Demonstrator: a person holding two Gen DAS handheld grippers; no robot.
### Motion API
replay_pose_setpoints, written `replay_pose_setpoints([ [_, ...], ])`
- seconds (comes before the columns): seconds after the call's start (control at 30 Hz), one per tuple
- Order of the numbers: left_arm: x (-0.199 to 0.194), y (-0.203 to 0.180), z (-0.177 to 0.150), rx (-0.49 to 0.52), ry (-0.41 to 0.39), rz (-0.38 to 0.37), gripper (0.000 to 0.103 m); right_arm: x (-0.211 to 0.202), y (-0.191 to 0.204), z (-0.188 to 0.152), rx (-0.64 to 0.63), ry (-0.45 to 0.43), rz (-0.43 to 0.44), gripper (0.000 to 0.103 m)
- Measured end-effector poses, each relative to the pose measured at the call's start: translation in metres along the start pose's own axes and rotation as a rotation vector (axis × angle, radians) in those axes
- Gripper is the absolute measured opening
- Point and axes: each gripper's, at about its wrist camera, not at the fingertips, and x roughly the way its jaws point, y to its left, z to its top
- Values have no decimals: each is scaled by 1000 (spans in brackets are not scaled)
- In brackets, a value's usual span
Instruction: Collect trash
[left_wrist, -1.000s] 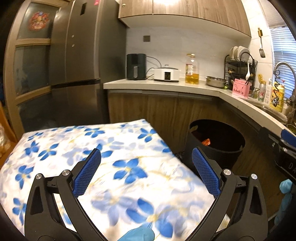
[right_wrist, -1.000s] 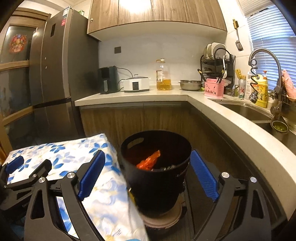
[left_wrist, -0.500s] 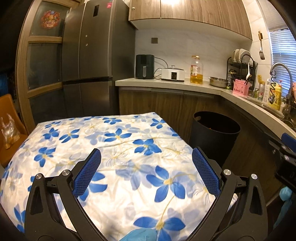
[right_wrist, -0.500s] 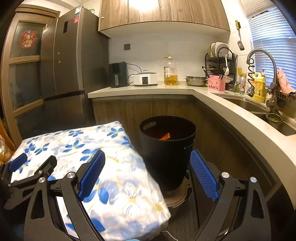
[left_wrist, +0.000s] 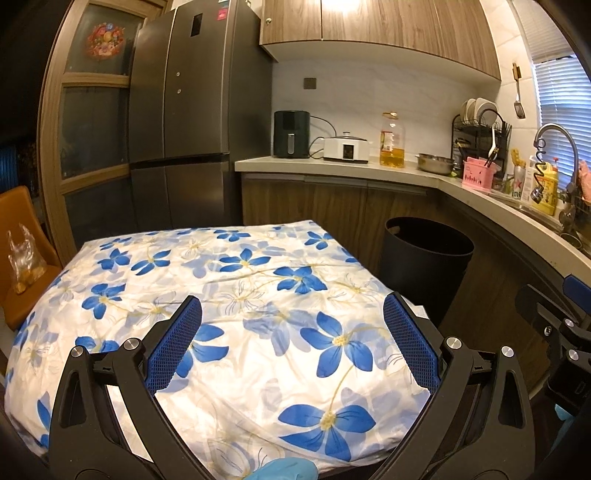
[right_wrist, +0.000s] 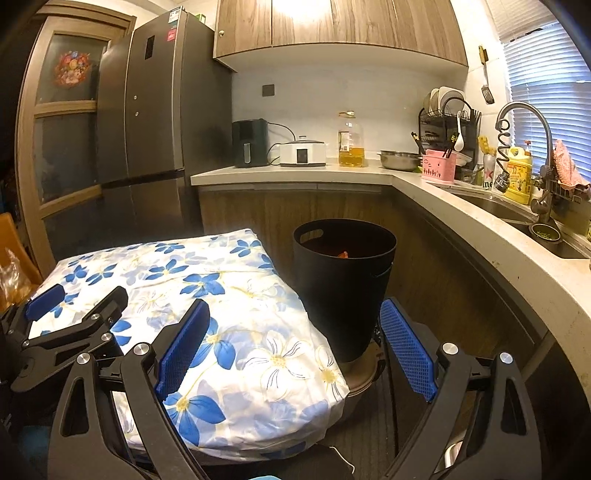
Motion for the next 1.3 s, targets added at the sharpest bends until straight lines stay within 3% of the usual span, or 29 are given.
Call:
replay_pose_setpoints([
  [1.3,-8,-4,2,4,-4,-6,97,-10,4,6,-8,-29,19,90],
])
